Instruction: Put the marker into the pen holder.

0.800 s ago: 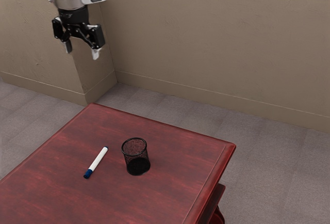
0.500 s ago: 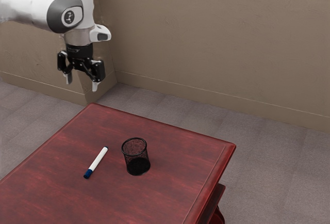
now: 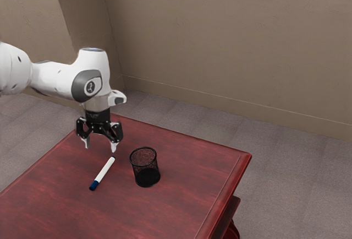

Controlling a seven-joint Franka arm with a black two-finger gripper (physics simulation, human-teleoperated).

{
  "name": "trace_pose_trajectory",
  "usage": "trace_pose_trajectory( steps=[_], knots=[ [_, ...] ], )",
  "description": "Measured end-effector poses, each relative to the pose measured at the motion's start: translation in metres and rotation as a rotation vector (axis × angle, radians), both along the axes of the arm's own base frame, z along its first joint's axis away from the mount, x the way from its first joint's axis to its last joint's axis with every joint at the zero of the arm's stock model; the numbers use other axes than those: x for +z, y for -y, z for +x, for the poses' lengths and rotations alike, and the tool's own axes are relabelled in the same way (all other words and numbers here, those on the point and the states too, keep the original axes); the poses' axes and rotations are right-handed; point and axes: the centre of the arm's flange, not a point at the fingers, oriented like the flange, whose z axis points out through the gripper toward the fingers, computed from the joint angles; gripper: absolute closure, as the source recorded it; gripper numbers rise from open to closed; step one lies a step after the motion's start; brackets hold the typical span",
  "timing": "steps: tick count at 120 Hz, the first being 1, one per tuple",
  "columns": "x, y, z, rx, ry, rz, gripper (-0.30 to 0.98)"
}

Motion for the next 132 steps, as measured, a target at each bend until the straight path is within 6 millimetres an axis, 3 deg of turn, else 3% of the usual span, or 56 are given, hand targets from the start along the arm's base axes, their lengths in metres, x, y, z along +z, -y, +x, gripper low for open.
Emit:
trace_pose_trajectory(
  steps=[25,53,106,132],
  knots=[
    [-0.038,0.002,-0.001,0.030,-0.003,-0.042,0.00],
    [-0.060,0.004,-0.009,0.029,-0.016,-0.067,0.00],
    [-0.080,-0.010,0.004,-0.019,-0.015,-0.077,0.01],
    [-0.068,-0.010,0.010,-0.035,0.011,-0.077,0.34]
  ],
)
